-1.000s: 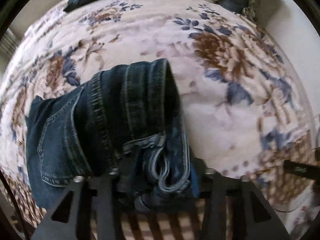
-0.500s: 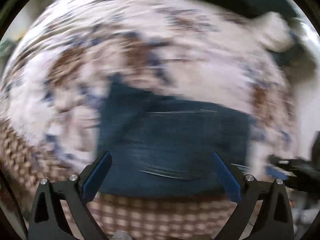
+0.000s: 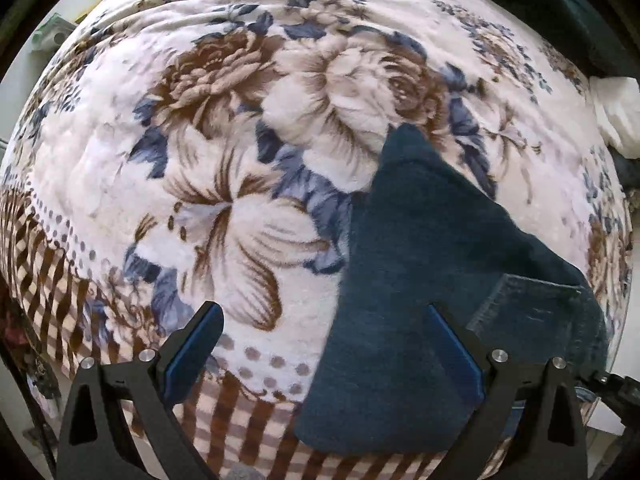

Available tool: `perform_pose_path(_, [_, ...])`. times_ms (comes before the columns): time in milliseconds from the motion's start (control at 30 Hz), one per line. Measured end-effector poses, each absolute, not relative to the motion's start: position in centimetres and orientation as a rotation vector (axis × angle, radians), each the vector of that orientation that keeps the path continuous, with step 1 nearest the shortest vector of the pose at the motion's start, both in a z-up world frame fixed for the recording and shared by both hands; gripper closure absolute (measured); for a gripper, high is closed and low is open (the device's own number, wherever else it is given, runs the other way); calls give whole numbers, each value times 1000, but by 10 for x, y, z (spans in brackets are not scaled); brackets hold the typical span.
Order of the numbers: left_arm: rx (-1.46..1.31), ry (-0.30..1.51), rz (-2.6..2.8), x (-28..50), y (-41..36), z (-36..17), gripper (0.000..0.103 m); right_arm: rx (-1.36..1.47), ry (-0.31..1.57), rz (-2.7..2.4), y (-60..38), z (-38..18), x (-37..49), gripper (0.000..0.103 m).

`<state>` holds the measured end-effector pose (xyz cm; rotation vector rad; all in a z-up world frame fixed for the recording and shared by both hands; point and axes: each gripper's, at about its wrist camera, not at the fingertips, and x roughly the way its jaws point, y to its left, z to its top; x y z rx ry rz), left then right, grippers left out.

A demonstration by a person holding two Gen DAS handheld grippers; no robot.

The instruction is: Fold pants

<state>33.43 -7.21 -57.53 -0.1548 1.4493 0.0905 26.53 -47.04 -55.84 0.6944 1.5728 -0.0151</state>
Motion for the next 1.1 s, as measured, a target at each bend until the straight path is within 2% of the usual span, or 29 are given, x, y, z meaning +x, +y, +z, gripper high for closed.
perform_pose_path(133, [-178, 1460, 46, 347, -76, -573, 1, 748, 1564, -131, -502, -564, 256, 95])
perform_pose_path(233, [-187, 1455, 9, 363, -84, -574, 1, 719, 1628, -75, -500, -581, 252, 93])
perform_pose_path(300, [-211, 1462, -35, 380, -90, -582, 1, 733, 1677, -2, -489, -594, 255, 81])
perform_pose_path(367, [-253, 1479, -60, 397, -93, -594, 1, 783, 1710, -10, -493, -603, 252, 44])
perform_pose_path(433, [-314, 1499, -66, 411, -89, -611, 1, 862, 1687, -57, -504, -609, 246, 38])
perform_pose_path(500, [-388, 1523, -88, 424, -84, -631, 8, 951, 1665, -63, -511, -616, 238, 33])
perform_pose_path(533, [-436, 1526, -116, 429, -81, -640, 29, 1023, 1653, -59, -513, -624, 235, 29])
perform_pose_path(567, [-482, 1528, -136, 432, -78, -648, 49, 1065, 1648, -47, -512, -631, 233, 29])
perform_pose_path(600, [-515, 1530, -158, 433, -77, -651, 53, 1117, 1642, -35, -509, -639, 232, 29])
perform_pose_path(633, [-533, 1531, -163, 435, -75, -654, 56, 1192, 1635, -27, -503, -650, 231, 34])
perform_pose_path(667, [-549, 1534, -171, 435, -72, -656, 58, 1219, 1617, -60, -503, -654, 229, 52])
perform_pose_path(700, [-574, 1540, -185, 435, -68, -658, 58, 1233, 1603, -77, -500, -655, 228, 53])
perform_pose_path(733, [-597, 1546, -192, 436, -64, -660, 60, 1207, 1610, -111, -500, -652, 227, 62])
perform_pose_path(800, [-674, 1570, -214, 438, -52, -668, 60, 1117, 1623, -217, -501, -641, 228, 64])
perform_pose_path(867, [-677, 1590, -232, 440, -51, -669, 58, 1035, 1666, -220, -496, -637, 238, 64])
perform_pose_path(900, [-593, 1591, -249, 443, -58, -661, 58, 987, 1682, -210, -491, -635, 243, 64])
perform_pose_path(933, [-499, 1582, -264, 441, -65, -649, 57, 947, 1696, -191, -487, -632, 249, 58])
perform_pose_path(967, [-402, 1567, -281, 441, -76, -638, 50, 947, 1700, -172, -484, -629, 255, 47])
perform_pose_path(1000, [-319, 1553, -300, 439, -84, -627, 42, 973, 1695, -160, -484, -626, 253, 40])
perform_pose_path(1033, [-275, 1538, -330, 433, -90, -617, 18, 1009, 1684, -158, -485, -624, 252, 34])
perform_pose_path(1067, [-271, 1526, -364, 427, -93, -610, 1, 1042, 1667, -157, -486, -623, 249, 29])
perform_pose_path(1100, [-284, 1522, -389, 422, -94, -606, 1, 1058, 1670, -158, -485, -625, 245, 29])
